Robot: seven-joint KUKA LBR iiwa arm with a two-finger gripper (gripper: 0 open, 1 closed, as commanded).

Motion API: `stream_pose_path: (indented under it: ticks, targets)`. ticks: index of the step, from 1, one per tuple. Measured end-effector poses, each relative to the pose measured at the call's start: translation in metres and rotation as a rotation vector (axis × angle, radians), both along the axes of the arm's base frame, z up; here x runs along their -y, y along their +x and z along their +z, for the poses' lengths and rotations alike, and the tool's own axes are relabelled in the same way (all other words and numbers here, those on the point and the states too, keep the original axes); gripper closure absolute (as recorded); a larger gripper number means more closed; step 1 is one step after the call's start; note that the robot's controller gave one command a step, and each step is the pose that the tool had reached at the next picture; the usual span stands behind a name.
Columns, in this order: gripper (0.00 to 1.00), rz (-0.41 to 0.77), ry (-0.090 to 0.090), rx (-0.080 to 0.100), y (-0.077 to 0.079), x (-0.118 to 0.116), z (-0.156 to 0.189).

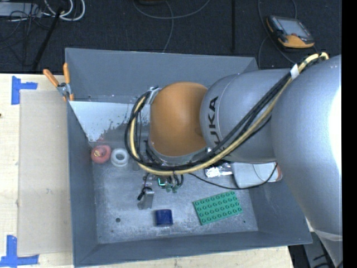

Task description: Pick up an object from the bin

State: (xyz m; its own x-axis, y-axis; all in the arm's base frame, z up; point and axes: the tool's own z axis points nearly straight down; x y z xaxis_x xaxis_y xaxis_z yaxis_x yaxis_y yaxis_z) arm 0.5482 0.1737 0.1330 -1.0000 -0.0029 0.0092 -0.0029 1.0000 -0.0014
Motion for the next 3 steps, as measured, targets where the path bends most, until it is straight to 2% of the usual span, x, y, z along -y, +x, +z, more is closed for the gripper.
stream_pose_path:
  ticks: [1, 2, 3]
  targets:
    - [0.00, 0.374, 0.003, 0.011, -0.060, 0.056, -0.064]
    - [0.00, 0.295, 0.002, 0.009, -0.077, 0.092, -0.032]
    - [0.00, 0.757, 0.006, 0.009, -0.063, 0.056, -0.031]
